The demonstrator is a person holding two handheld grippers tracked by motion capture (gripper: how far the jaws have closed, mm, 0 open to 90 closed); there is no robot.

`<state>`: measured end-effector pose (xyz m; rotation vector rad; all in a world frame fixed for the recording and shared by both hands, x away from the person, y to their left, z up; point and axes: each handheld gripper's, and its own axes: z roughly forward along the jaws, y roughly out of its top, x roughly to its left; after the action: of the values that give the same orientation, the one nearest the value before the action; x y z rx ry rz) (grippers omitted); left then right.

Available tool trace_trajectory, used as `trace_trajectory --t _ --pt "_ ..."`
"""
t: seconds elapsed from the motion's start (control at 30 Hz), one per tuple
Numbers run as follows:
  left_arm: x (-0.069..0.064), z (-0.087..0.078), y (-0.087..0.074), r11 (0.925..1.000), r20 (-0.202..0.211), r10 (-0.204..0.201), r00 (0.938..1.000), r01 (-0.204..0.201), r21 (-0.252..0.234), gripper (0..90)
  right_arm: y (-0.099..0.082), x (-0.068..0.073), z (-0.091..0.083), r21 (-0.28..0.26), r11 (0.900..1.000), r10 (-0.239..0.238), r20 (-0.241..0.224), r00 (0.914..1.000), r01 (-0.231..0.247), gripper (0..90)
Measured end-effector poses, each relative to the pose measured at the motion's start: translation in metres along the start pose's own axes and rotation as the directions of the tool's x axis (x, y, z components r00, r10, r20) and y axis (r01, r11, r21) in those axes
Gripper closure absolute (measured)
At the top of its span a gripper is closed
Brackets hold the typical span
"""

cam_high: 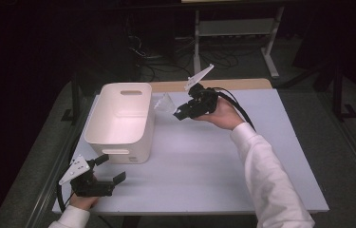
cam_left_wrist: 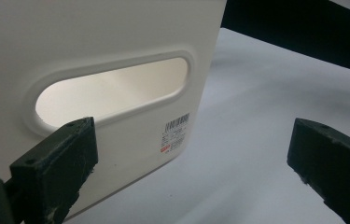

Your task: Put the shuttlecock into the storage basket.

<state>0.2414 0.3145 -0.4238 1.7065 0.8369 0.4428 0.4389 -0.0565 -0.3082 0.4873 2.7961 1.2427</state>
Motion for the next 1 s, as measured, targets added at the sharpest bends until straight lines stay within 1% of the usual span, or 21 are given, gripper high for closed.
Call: trace_trajectory --t 0.03,0.07,0.1,0.13,0.2,0.23,0.3,0.33,0.37,0.43,0.47,0.53,0.6,0.67,0.7,0.73,0.83,0.87,0.93,0.97,1.0 --pt "0.0 0.0 0.0 1.0 -0.001 0.0 1.0 0.0 0.0 1.4 0.002 0.001 0.0 -0.012 0.9999 0.006 -0.005 1.0 -0.006 63.9" --pt "0.0 0.0 0.0 1.0 -0.001 0.0 1.0 0.0 -0.003 1.4 0.003 0.002 0.0 -0.016 0.9999 0.001 -0.003 1.0 -0.001 64.0" --pt "0.0 -0.001 0.0 1.0 0.001 0.004 1.0 -0.004 -0.001 1.3 0.004 0.003 0.0 -0.02 0.9996 0.018 -0.008 0.9998 -0.018 64.0" --pt "0.0 -0.001 0.0 0.9999 0.006 -0.003 1.0 0.003 -0.011 1.3 0.006 0.004 0.0 -0.027 0.9995 0.017 -0.006 0.9998 -0.017 64.0" --pt "0.0 -0.001 0.001 0.9997 0.006 -0.001 1.0 0.001 -0.024 1.3 0.01 0.005 0.001 -0.045 0.9989 0.012 -0.014 0.9998 -0.012 64.0" --pt "-0.001 -0.001 0.001 0.9994 0.008 -0.007 0.9999 0.007 -0.035 1.3 0.011 0.007 0.001 -0.047 0.9987 0.017 -0.015 0.9997 -0.018 63.9" --pt "-0.001 -0.002 0.001 0.9991 0.008 -0.012 0.9999 0.013 -0.039 1.3 0.015 0.009 0.002 -0.057 0.9982 0.016 -0.027 0.9995 -0.017 64.0" --pt "-0.001 -0.002 0.001 0.9993 0.009 -0.008 0.9999 0.008 -0.037 1.3 0.017 0.011 0.003 -0.058 0.9981 0.021 -0.031 0.9993 -0.022 64.0" --pt "-0.001 -0.002 0.001 0.9992 0.011 -0.006 0.9999 0.007 -0.04 1.3 0.019 0.011 0.004 -0.057 0.9983 0.006 -0.031 0.9995 -0.008 64.0" --pt "-0.001 -0.002 0.001 0.999 0.014 -0.01 0.9999 0.01 -0.045 1.3 0.021 0.014 0.006 -0.057 0.9983 0.007 -0.039 0.9992 -0.009 64.0" --pt "-0.001 -0.003 0.001 0.9991 0.011 -0.002 0.9999 0.003 -0.042 1.3 0.022 0.014 0.007 -0.056 0.9984 0.0 -0.038 0.9993 -0.002 64.0" --pt "-0.001 -0.003 0.001 0.999 0.011 -0.002 0.9999 0.002 -0.044 1.3 0.024 0.016 0.009 -0.054 0.9985 0.003 -0.044 0.999 -0.006 64.0" --pt "-0.001 -0.003 0.001 0.999 0.009 -0.001 1.0 0.002 -0.044 1.3 0.026 0.017 0.01 -0.049 0.9988 -0.003 -0.046 0.999 0.001 63.9" --pt "-0.001 -0.003 0.001 0.999 0.009 -0.002 1.0 0.003 -0.045 1.3 0.027 0.019 0.011 -0.054 0.9985 0.006 -0.052 0.9986 -0.009 64.0" --pt "-0.001 -0.003 0.001 0.999 0.009 -0.003 1.0 0.003 -0.045 1.3 0.028 0.019 0.011 -0.054 0.9986 -0.004 -0.05 0.9987 0.001 63.9" --pt "-0.001 -0.002 0.001 0.999 0.008 -0.004 1.0 0.005 -0.044 1.3 0.029 0.02 0.012 -0.057 0.9983 0.004 -0.051 0.9987 -0.007 63.9" --pt "-0.001 -0.003 0.001 0.999 0.003 -0.008 1.0 0.008 -0.045 1.3 0.032 0.021 0.013 -0.059 0.9982 -0.006 -0.057 0.9983 0.003 63.9" --pt "0.0 -0.003 0.001 0.9991 0.0 -0.004 1.0 0.004 -0.043 1.3 0.032 0.022 0.014 -0.059 0.9982 -0.002 -0.057 0.9984 -0.001 63.9" --pt "0.0 -0.003 0.001 0.9992 -0.001 -0.001 1.0 0.001 -0.04 1.3 0.034 0.023 0.015 -0.064 0.9979 -0.01 -0.059 0.9982 0.007 63.9" --pt "0.0 -0.003 0.001 0.9992 -0.001 -0.001 1.0 0.001 -0.04 1.3 0.035 0.024 0.016 -0.066 0.9978 -0.001 -0.064 0.9979 -0.003 64.0" --pt "0.0 -0.003 0.001 0.9992 -0.001 -0.003 1.0 0.003 -0.04 1.3 0.036 0.024 0.016 -0.067 0.9978 -0.006 -0.064 0.9979 0.002 63.9"
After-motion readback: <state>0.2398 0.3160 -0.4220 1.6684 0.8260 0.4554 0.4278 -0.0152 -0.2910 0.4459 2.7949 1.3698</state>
